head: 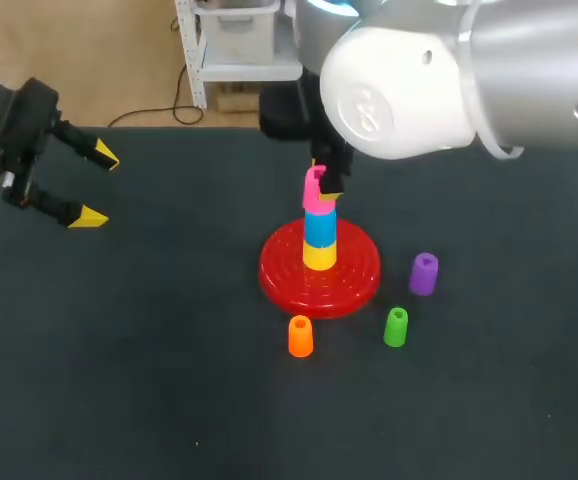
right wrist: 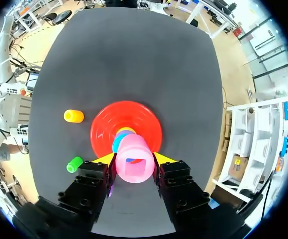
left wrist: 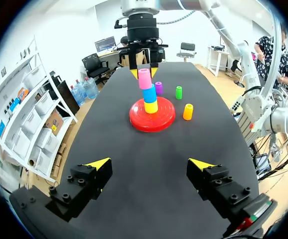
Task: Pick up and stack the cylinders on the red base in this order: pink,purple,orange,green
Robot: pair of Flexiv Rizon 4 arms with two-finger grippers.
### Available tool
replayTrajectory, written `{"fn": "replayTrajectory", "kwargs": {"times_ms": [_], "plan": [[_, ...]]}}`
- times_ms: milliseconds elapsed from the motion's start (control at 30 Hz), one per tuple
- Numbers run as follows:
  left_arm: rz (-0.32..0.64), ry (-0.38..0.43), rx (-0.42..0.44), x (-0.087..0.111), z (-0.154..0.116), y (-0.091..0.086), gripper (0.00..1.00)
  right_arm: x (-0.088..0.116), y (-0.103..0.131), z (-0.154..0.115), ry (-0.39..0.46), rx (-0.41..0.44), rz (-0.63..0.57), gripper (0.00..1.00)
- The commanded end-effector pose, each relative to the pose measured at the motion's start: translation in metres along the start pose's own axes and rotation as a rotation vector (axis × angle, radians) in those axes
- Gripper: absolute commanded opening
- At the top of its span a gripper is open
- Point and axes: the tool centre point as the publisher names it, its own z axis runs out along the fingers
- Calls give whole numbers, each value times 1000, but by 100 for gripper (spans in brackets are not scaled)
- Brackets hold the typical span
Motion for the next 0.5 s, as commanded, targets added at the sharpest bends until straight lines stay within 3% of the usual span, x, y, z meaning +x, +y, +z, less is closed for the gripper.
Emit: {"fn": "replayTrajectory", "kwargs": {"times_ms": [33, 500], "plan": [[1, 0, -2, 1, 0, -1, 100, 1, 5, -2, -5, 5, -2, 0], [1, 0, -2, 1, 0, -1, 100, 1, 11, 2, -8, -5, 2, 0]]}}
